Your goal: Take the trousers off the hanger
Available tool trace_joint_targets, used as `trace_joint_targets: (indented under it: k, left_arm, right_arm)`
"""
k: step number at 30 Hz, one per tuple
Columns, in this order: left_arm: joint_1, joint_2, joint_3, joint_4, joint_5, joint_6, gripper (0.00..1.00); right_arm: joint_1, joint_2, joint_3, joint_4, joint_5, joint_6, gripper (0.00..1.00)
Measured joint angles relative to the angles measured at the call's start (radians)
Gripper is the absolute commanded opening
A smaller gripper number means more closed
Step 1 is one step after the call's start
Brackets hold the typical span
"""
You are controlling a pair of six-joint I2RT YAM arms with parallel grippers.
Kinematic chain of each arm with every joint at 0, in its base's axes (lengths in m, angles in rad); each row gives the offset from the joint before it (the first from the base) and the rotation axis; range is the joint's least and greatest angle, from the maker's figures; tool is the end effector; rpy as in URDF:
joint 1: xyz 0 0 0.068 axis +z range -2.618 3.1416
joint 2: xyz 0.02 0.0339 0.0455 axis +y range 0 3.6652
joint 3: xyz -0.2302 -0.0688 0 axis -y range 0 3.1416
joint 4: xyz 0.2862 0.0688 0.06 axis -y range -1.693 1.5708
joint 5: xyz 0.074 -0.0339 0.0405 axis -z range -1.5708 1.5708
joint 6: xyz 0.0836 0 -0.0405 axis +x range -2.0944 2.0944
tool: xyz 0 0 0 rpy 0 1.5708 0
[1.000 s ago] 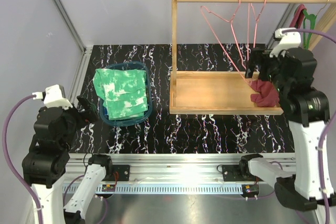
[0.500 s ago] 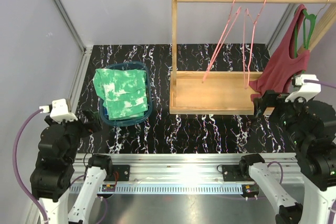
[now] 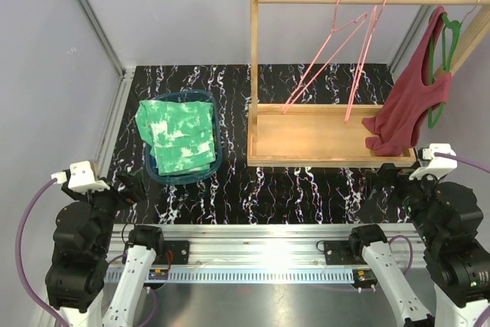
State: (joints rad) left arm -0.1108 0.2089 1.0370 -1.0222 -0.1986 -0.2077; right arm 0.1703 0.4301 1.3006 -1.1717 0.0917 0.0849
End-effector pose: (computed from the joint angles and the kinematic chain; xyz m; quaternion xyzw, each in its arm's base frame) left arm 0.0984 0.0056 0.3826 -0.1001 0.7645 -0.0246 0.6363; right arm 0.0994 0.0093 0.4203 -0.0072 0.8048 0.0388 0.5923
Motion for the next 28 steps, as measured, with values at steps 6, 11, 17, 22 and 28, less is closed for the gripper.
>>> trace_joint_targets:
  k: [6, 11, 17, 22, 28]
  left_arm:
    - [0.0, -0.002, 0.0, 0.0, -0.001, -0.002, 0.99]
    - [0.0, -0.003, 0.0, 0.0, -0.005, -0.002, 0.99]
    - [0.0, -0.003, 0.0, 0.0, -0.007, -0.002, 0.99]
    - [0.0, -0.005, 0.0, 0.0, -0.008, -0.002, 0.99]
    - [0.0, -0.006, 0.0, 0.0, -0.008, -0.002, 0.99]
  right_arm:
    - [0.0, 0.0, -0.042, 0.008, 0.0, 0.004, 1.0]
    - [0.0, 0.0, -0.056, 0.037, 0.001, 0.006, 0.99]
    - [0.0, 0.002, -0.075, 0.054, 0.001, 0.006, 1.0]
    - [0.0, 0.005, -0.082, 0.062, 0.002, 0.006, 1.0]
    - [0.0, 0.009, -0.083, 0.066, 0.002, 0.006, 1.0]
